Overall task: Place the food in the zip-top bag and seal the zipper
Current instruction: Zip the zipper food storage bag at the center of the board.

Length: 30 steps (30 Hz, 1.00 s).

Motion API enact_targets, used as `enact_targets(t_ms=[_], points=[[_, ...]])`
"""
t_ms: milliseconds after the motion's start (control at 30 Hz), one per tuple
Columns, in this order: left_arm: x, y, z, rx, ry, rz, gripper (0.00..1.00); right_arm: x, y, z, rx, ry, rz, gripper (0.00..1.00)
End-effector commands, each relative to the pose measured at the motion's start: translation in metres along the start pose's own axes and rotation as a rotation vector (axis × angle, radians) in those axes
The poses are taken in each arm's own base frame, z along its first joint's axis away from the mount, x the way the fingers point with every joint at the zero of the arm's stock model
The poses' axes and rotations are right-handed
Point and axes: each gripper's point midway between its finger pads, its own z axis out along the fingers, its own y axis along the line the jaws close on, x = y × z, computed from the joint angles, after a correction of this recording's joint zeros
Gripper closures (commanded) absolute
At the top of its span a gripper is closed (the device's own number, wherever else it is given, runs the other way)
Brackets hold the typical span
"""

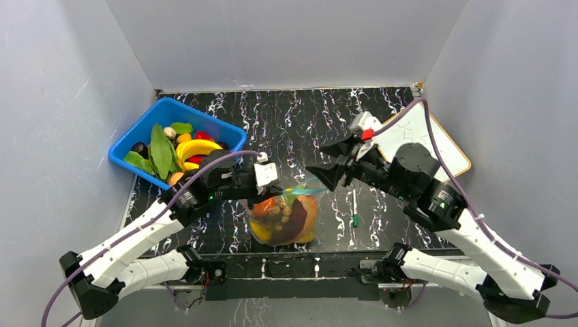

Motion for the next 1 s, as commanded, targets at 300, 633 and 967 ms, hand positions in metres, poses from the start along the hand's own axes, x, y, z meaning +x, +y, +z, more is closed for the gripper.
enact_targets(t_ms=[300, 633, 967], points=[[-0.026, -0.010, -0.004, 0.059, -0.140, 0.172, 1.00, 0.063, 0.041, 0.038, -0.434, 0.248, -0.342, 0.46], [-0.029, -0.014, -0.008, 0.066, -0.169, 0.206, 1.00, 0.105, 0.034, 0.052, -0.494, 0.329, -0.430, 0.51], [-0.030, -0.012, -0.009, 0.052, -0.165, 0.210, 1.00, 0.126, 0.037, 0.053, -0.556, 0.384, -0.431, 0.75]])
